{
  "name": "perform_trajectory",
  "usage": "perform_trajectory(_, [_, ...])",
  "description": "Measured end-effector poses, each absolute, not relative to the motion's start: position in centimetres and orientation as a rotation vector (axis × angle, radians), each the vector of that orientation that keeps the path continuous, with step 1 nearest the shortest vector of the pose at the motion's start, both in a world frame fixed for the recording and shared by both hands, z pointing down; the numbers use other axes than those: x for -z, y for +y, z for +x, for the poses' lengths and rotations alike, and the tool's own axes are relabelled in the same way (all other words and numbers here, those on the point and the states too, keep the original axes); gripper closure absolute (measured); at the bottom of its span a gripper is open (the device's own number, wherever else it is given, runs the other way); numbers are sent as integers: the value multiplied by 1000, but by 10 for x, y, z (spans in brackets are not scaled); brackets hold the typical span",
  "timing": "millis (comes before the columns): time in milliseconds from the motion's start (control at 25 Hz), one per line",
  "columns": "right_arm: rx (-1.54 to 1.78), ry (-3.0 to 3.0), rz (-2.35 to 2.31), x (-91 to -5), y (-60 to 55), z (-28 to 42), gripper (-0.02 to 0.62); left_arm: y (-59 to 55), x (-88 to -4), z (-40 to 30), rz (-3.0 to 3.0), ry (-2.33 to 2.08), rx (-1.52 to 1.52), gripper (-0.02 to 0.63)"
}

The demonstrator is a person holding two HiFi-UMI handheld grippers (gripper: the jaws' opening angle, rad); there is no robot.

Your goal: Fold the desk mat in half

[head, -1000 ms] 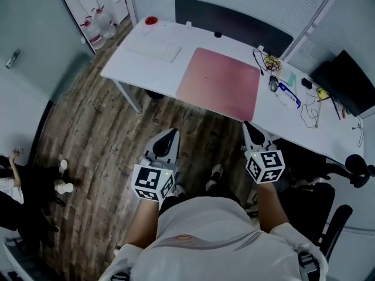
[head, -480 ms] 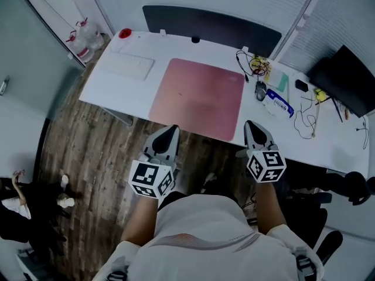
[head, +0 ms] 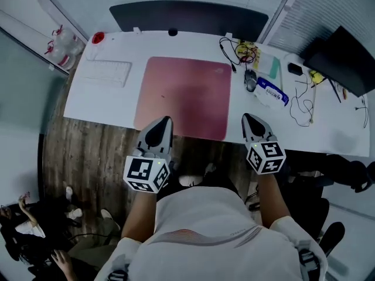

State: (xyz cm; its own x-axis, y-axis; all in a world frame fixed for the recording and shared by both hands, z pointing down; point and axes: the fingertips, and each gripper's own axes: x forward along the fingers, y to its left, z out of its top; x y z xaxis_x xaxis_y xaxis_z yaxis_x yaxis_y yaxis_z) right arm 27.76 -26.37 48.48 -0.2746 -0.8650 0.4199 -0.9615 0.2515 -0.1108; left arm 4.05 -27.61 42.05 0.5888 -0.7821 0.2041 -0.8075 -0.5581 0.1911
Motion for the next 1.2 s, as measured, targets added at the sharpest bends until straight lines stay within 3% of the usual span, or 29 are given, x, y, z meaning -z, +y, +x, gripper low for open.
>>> perform_trajectory(320, [-612, -2108, 1761, -517, -269, 250, 536, -297, -438, 19, 2604, -1166, -206, 591])
perform_trajectory(400, [-660, -2071, 1731, -537, -269, 245, 442, -297, -443, 14, 2597, -1150, -213, 591])
perform_trajectory(560, [-787, -1944, 1642, -596, -265, 239, 390, -294, -453, 4, 2578, -1139, -228, 591])
perform_trajectory(840, [-988, -1725, 1548, -689, -233, 243, 380, -284, -472, -7, 2520, -1146, -259, 591])
perform_trajectory(1200, [-1058, -1677, 1604, -724, -224, 246, 385, -274, -483, -9, 2503, -1135, -281, 591])
